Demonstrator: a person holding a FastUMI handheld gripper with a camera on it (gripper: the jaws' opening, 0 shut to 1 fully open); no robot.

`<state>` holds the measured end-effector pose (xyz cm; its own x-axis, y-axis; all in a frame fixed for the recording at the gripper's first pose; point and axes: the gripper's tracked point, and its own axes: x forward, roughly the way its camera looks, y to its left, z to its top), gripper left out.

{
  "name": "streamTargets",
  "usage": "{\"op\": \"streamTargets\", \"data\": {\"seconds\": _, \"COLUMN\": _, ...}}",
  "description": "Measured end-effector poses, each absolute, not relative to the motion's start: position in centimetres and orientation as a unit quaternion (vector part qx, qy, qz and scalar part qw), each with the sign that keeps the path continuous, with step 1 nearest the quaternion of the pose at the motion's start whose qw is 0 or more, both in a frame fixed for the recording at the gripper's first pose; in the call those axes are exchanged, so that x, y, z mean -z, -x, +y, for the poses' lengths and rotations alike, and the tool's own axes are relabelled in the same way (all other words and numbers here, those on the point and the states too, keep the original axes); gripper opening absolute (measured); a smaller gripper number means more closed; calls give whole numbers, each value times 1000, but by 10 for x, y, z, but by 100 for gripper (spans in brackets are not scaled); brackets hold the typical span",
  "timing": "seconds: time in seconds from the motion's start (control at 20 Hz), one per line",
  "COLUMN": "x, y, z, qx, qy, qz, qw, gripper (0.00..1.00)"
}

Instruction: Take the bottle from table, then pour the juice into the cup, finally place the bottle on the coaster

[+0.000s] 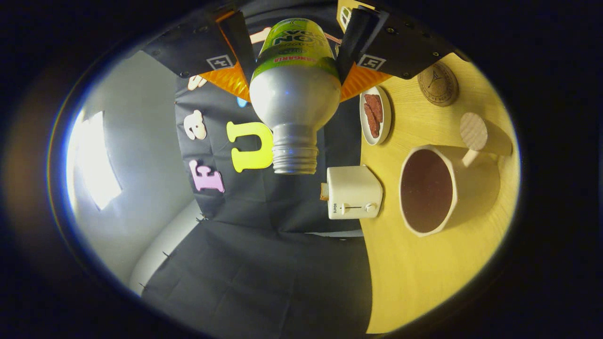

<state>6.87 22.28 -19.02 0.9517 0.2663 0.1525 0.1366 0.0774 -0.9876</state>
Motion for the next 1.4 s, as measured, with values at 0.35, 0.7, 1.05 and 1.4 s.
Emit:
{"op": "streamTargets", "data": {"seconds": 0.35, "x": 164, "y": -62, "z": 196, "qx": -29, "qy": 566, "qz": -134, "qw": 813, "gripper": 80}}
{"op": "streamTargets", "data": {"seconds": 0.7, "x": 136, "y": -47, "z": 202, "qx": -47, "qy": 403, "qz": -144, "qw": 903, "gripper": 80}}
{"op": "streamTargets", "data": {"seconds": 1.05, "x": 136, "y": -49, "z": 200, "qx": -71, "qy": 253, "qz": -104, "qw": 959, "gripper": 80}}
{"op": "streamTargets", "data": {"seconds": 1.4, "x": 149, "y": -54, "z": 202, "qx": -94, "qy": 150, "qz": -65, "qw": 982, "gripper": 80}}
